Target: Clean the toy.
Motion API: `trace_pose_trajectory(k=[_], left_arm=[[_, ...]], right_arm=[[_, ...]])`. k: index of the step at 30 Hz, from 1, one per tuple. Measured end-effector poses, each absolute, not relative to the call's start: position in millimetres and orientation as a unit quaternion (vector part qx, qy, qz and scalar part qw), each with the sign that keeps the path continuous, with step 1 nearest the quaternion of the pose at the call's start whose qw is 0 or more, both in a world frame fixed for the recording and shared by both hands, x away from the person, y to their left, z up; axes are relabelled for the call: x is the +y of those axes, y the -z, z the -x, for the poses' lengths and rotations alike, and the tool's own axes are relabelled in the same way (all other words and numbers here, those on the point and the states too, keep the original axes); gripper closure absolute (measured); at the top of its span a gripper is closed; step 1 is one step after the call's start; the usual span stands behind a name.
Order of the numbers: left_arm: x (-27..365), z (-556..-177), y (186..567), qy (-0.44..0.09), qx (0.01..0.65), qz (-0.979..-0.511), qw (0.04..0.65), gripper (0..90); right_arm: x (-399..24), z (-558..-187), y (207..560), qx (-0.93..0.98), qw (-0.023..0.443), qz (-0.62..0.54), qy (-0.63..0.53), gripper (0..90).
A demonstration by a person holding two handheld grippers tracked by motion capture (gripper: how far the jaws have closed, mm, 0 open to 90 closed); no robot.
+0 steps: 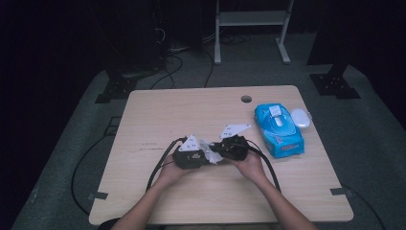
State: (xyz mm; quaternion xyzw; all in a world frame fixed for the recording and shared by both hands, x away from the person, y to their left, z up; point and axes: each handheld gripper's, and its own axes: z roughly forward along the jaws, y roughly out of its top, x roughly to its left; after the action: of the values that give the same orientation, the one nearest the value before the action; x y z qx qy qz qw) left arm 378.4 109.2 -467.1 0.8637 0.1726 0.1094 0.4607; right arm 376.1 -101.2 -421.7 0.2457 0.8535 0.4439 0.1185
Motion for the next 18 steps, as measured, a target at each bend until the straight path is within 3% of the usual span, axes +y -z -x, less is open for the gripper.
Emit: trace_pose_trajectory(k=[10,18], left_arm=[[109.3,-378.1,466.7,-0.113,0.171,-0.864,0.460,66.7],[110.3,-380.5,467.2,-0.107,0.174,-0.862,0.464,66.7]], right_arm=[[-161.3,-386.5,420.0,0.838,0.162,-0.306,-0.421,84.0],[-154.3,-381.3,421.6,0.836,0.160,-0.299,-0.431,83.9]])
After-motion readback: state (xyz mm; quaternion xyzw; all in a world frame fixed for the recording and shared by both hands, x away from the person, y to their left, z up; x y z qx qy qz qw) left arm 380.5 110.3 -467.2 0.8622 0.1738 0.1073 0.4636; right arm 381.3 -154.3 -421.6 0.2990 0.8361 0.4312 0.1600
